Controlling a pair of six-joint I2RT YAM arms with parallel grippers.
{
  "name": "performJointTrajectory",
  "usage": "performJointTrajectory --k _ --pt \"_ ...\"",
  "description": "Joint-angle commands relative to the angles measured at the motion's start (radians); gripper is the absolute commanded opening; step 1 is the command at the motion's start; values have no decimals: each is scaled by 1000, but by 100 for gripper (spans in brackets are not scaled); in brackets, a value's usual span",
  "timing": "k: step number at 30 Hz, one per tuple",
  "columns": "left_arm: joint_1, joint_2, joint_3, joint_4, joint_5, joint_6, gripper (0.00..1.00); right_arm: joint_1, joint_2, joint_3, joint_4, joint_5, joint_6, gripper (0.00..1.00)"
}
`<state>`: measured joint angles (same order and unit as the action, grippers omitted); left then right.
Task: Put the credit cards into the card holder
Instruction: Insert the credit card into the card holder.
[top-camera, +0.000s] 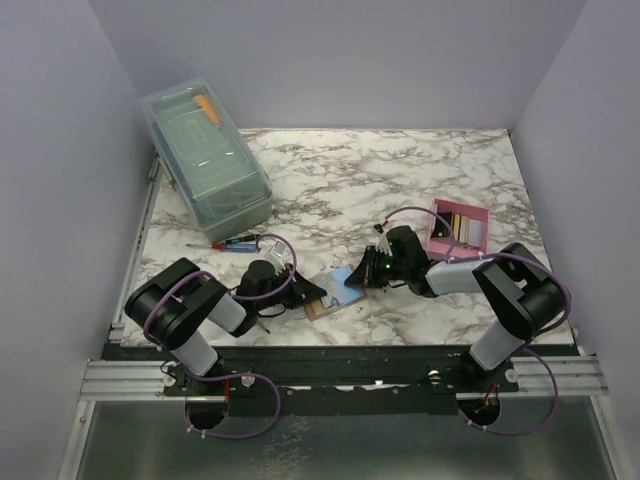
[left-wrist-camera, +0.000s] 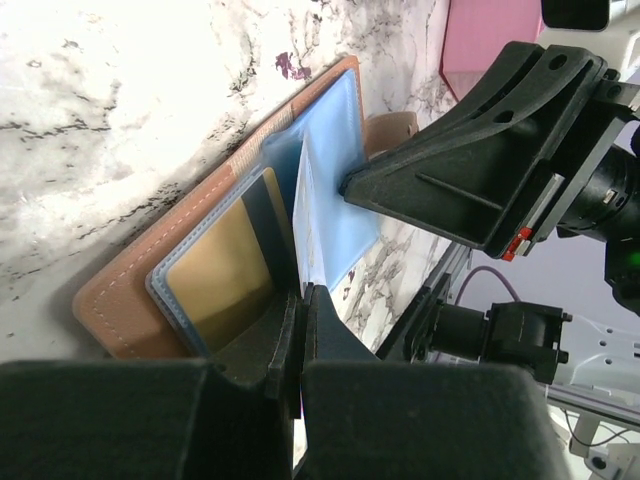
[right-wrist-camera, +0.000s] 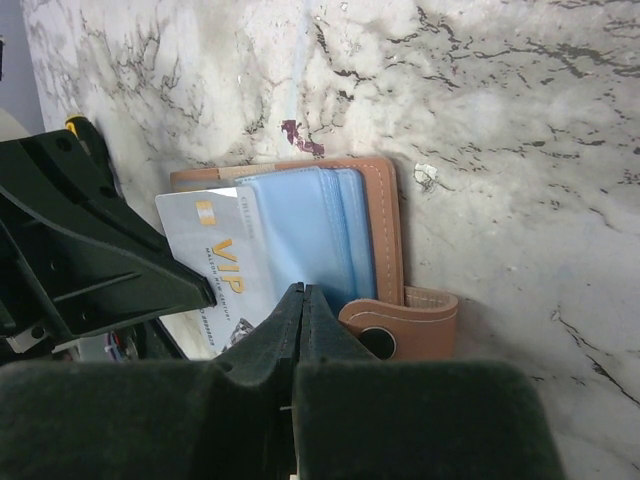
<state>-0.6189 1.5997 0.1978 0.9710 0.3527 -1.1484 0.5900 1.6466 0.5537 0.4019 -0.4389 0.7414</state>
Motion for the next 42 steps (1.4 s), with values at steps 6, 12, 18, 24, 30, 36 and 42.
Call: performJointTrajectory --k 6,12,18,24,30,36,42 --pt "-45 100 -65 257 -151 -65 0 4 -9 -47 -8 3 44 0" --pt "-55 256 -77 442 -138 -124 0 5 -100 14 -190 88 -41 27" --pt "-55 403 -97 628 -130 -174 0 -6 -132 78 -332 164 -163 34" --pt "-56 400 -91 603 -142 -175 0 -16 -70 83 -318 148 -175 34" --pt "-58 346 -41 457 -133 -165 0 -17 -10 46 -196 24 -126 25" --pt "-72 353 3 389 -149 -183 0 -15 -1 0 -90 -50 -54 12" --pt "-89 222 76 95 -186 -123 0 -14 6 -31 -49 -61 -18 9"
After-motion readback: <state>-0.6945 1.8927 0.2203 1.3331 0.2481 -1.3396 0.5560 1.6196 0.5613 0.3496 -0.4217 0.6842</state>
